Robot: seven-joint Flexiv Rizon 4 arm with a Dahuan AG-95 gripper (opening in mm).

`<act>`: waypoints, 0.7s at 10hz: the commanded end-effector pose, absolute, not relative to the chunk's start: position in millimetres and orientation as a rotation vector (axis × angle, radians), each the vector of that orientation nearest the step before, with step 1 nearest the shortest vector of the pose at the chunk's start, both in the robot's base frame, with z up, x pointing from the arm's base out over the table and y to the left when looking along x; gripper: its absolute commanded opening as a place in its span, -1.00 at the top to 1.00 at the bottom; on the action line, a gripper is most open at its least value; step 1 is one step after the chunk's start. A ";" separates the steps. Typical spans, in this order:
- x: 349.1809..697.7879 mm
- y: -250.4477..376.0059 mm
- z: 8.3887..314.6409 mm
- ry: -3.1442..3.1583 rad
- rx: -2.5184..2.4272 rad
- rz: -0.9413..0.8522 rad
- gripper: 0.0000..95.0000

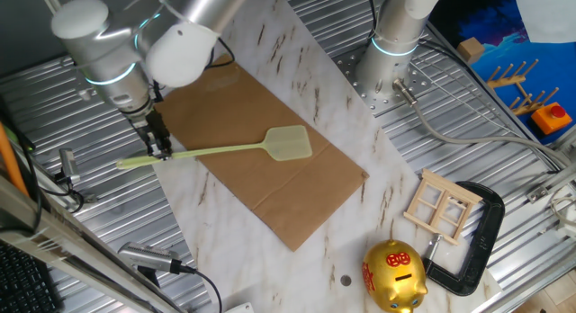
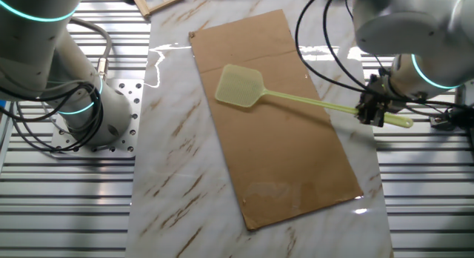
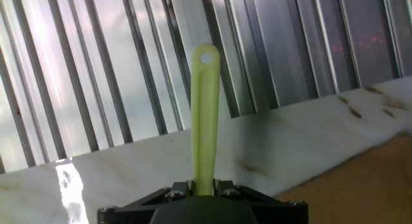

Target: Swat with a flyswatter

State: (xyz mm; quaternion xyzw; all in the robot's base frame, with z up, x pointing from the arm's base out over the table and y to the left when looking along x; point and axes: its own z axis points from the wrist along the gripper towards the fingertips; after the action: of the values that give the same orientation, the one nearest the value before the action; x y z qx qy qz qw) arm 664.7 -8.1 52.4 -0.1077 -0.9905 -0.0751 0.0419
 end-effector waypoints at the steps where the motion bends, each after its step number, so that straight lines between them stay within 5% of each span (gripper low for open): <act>1: 671.8 -8.7 50.9 -3.025 -0.325 -0.229 1.00; 7: 688.8 -13.3 44.4 -3.058 -0.254 -0.214 1.00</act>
State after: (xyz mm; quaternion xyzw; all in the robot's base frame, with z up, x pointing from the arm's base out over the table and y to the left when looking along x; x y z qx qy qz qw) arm 690.2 -13.6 43.9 -0.0844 -0.9934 -0.0699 0.0345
